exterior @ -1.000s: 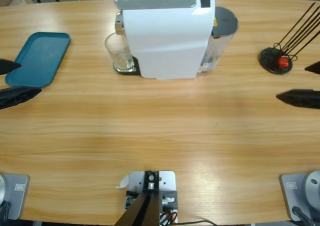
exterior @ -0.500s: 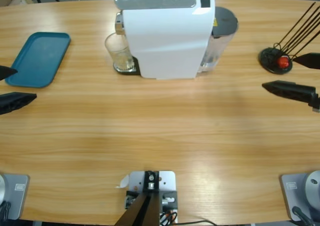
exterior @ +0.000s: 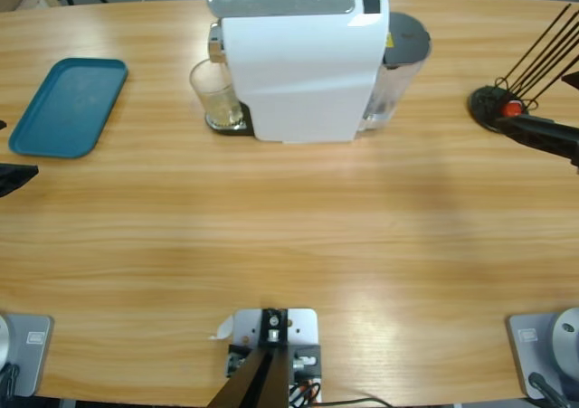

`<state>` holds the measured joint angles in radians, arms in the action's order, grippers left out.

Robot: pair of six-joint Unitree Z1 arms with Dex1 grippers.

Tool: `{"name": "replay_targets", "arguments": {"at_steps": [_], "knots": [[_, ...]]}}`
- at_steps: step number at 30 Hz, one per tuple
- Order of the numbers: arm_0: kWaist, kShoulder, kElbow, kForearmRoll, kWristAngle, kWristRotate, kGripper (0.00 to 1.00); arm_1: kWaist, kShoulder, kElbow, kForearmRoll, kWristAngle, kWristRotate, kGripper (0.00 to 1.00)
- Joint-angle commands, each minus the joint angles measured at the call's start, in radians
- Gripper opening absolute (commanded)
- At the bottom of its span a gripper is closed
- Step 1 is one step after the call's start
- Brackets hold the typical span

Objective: Pour coffee

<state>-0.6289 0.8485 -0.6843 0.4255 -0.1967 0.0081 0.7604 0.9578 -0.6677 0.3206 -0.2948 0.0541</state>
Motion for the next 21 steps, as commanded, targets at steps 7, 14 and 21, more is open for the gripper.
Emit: {"name": "replay_targets", "arguments": {"at_steps": [7,14,21], "knots": [[-0.018,-0.097,0.053,-0.029,0.005,-0.016,1.0,0.01,-0.014,0.003,0.013,0.075,0.003,1.0],[-0.018,-0.076,0.046,-0.028,0.001,-0.017,1.0,0.01,-0.131,-0.004,0.037,0.093,-0.015,1.0],[-0.018,-0.075,0.047,-0.028,0.0,-0.017,1.0,0.01,-0.113,-0.051,0.113,0.126,-0.034,1.0]]}}
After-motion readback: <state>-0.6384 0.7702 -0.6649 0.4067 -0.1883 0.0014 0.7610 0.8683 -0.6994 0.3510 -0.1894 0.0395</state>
